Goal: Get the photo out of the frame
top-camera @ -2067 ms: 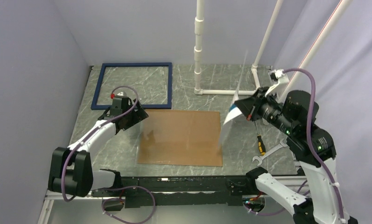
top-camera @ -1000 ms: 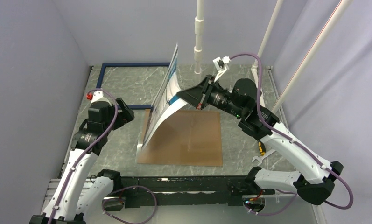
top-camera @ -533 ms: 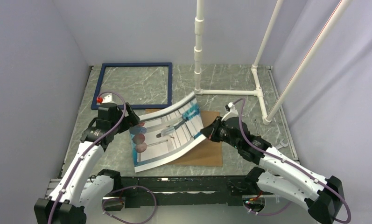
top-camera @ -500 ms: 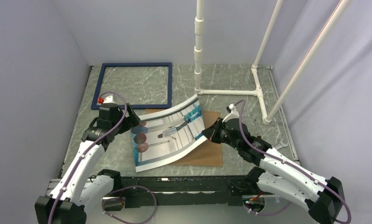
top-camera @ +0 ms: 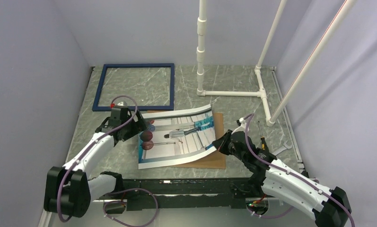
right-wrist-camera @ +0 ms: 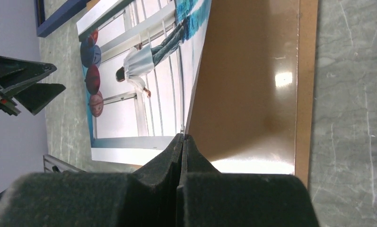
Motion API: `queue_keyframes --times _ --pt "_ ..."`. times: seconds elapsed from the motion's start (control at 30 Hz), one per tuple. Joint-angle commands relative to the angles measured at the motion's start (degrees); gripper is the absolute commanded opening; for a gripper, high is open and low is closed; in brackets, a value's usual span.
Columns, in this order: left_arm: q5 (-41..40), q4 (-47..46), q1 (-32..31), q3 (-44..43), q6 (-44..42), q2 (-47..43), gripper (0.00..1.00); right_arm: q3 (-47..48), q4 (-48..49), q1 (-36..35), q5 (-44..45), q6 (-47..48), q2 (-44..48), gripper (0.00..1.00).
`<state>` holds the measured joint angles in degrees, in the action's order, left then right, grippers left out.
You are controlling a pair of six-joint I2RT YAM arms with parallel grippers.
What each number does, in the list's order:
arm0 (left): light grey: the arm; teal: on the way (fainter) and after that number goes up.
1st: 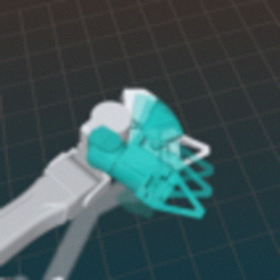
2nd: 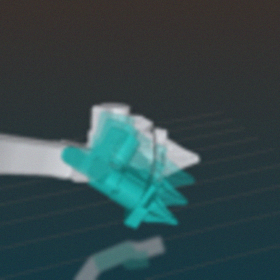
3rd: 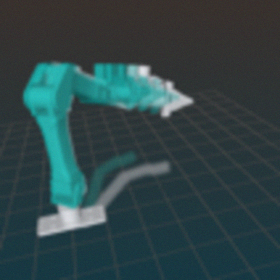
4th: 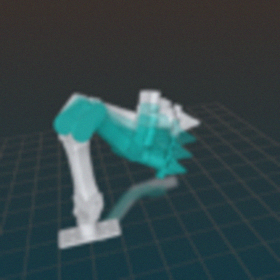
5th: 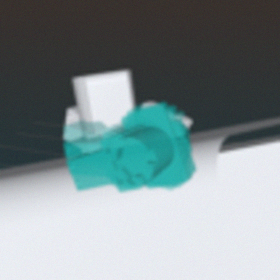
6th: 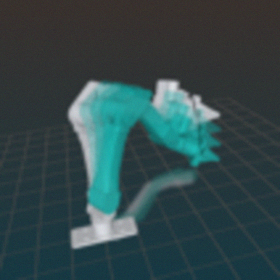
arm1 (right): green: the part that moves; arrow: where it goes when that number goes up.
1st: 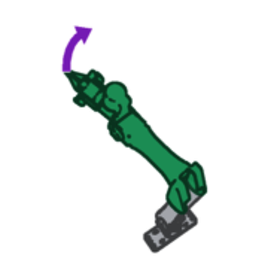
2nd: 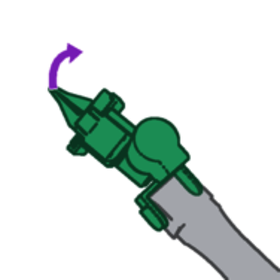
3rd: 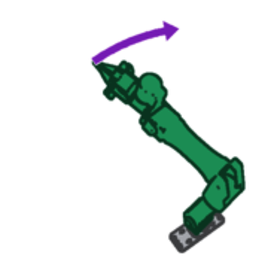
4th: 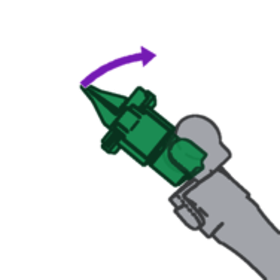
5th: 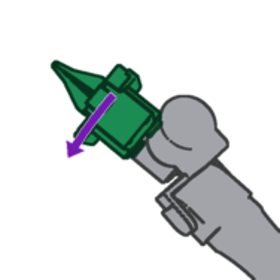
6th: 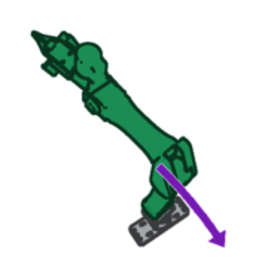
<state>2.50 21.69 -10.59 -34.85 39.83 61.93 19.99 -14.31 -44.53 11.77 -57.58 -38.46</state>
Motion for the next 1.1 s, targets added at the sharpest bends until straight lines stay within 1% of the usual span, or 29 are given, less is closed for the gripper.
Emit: queue_keyframes --times 0.0,0.17,0.37,0.5,0.63,0.67,0.7,0.77,0.87,0.97,1.07 --pt "1.6 -6.0 -0.1 -0.3 0.6 3.7 0.99 -1.4 -1.2 0.0 1.1 -2.2 2.9 0.0" --pt "0.9 -9.1 -0.1 -0.2 0.0 8.0 0.99 -3.9 -4.3 0.0 2.3 -4.0 6.6 0.0" --pt "1.1 -11.5 -0.3 -0.5 0.0 13.6 0.99 -4.6 -7.4 0.0 2.0 -3.9 6.7 0.0" --pt "0.4 -11.3 -0.9 -1.8 -0.7 16.8 0.99 -5.4 -8.2 0.0 1.0 -3.8 6.1 0.08" --pt "1.5 -13.8 -1.5 -1.9 0.1 19.0 0.99 -6.2 -8.7 0.0 -0.6 -4.0 5.1 0.16" --pt "1.7 -13.8 -1.7 -2.3 0.2 19.4 0.99 -6.3 -9.3 0.0 -0.8 -4.1 4.8 0.18" --pt "1.6 -13.8 -1.9 -2.7 0.2 19.9 0.99 -6.2 -9.9 0.0 -0.9 -4.1 4.3 0.25" --pt "1.3 -13.4 -2.1 -3.8 0.1 20.6 0.99 -5.4 -11.6 0.0 -1.0 -3.9 3.0 0.33" --pt "0.9 -13.1 -2.2 -5.0 -0.3 21.2 0.99 -3.5 -15.7 0.0 -0.6 -3.4 0.2 0.48" --pt "1.5 -13.3 -2.2 -6.0 -0.3 22.0 0.99 -0.8 -20.2 0.0 0.4 -2.9 -4.3 0.6" --pt "2.3 -13.6 -2.2 -6.8 -0.1 22.9 0.99 1.4 -22.0 0.1 2.1 -2.4 -8.0 0.69"
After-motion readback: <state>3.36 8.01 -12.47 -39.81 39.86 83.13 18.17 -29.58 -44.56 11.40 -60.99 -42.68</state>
